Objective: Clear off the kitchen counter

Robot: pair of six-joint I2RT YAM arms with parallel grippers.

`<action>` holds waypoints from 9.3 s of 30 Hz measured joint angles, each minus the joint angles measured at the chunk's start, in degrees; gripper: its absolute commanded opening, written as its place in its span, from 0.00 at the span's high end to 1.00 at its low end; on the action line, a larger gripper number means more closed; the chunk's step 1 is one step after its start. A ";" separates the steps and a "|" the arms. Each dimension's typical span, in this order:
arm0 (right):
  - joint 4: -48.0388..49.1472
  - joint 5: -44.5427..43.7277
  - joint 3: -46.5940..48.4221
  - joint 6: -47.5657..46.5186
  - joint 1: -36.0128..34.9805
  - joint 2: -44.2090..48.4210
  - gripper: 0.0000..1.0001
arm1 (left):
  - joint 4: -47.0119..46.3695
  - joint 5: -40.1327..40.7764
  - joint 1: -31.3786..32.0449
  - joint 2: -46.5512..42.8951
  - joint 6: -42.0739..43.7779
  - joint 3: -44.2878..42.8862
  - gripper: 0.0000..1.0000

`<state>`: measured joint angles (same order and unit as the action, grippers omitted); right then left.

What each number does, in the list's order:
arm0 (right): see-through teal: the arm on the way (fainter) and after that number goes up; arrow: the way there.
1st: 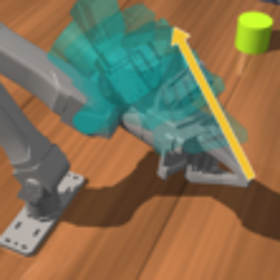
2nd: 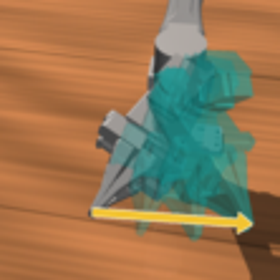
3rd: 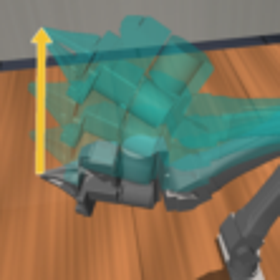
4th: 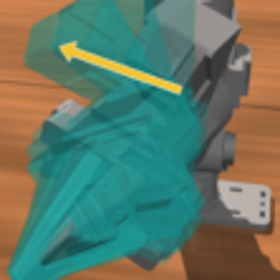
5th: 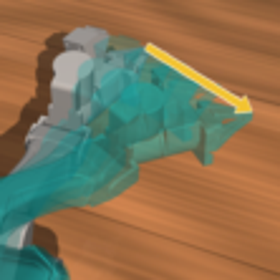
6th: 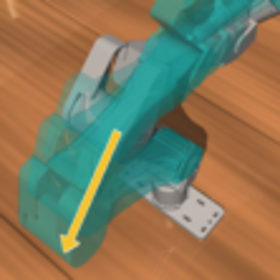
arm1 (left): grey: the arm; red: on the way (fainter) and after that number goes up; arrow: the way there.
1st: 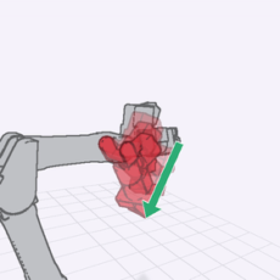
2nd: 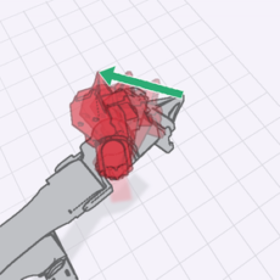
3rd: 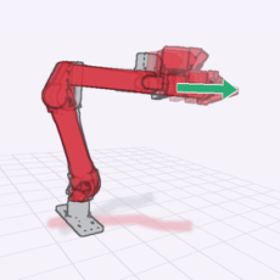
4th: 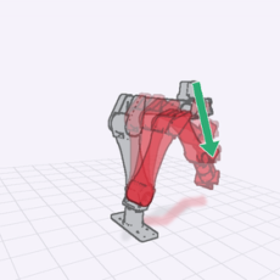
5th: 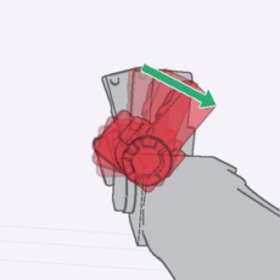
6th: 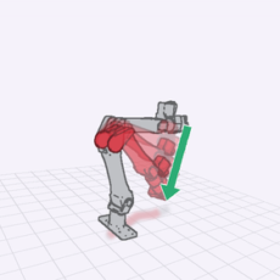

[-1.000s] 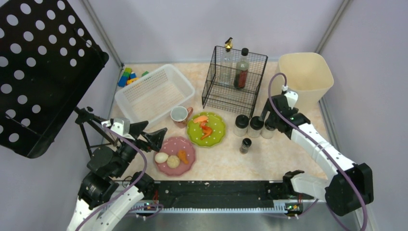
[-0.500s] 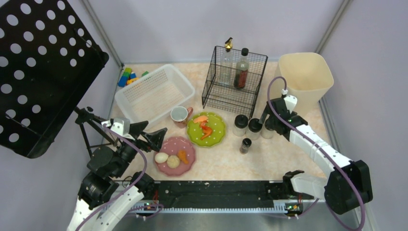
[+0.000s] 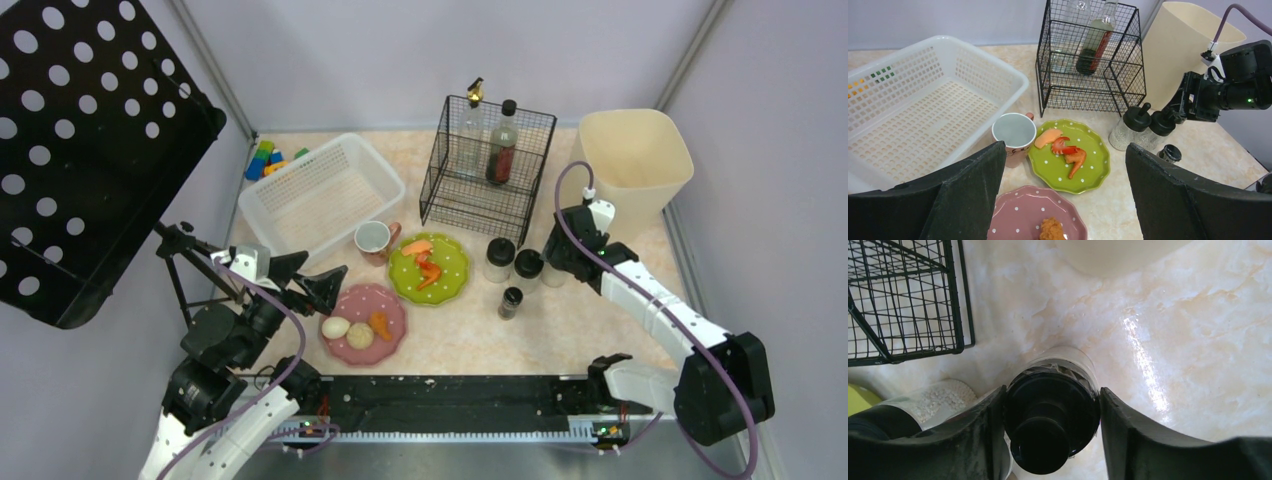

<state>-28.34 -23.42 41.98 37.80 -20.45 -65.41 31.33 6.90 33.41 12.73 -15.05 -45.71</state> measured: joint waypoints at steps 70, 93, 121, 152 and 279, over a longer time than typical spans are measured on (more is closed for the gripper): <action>-6.84 6.95 59.39 -13.09 -4.79 -37.42 1.00 | 0.02 0.13 -0.44 0.02 0.00 0.00 0.06; -0.55 3.26 64.48 -7.89 -11.50 -51.12 1.00 | 0.02 0.02 -0.74 0.02 0.00 0.00 0.06; -2.23 3.50 75.60 -6.43 -13.40 -60.63 0.25 | 0.02 0.00 -0.79 0.00 0.00 0.00 0.06; 1.90 3.52 39.85 -12.72 -15.17 -14.47 0.21 | 0.17 0.00 -0.87 0.02 0.00 0.00 0.06; -8.66 3.82 56.22 -18.80 -10.78 -28.48 0.73 | 0.17 -0.04 -1.46 0.02 0.00 0.00 0.06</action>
<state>-36.99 -19.59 98.19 19.00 -31.22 -93.89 31.51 6.85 31.94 12.75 -15.05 -45.71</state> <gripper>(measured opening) 0.616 0.936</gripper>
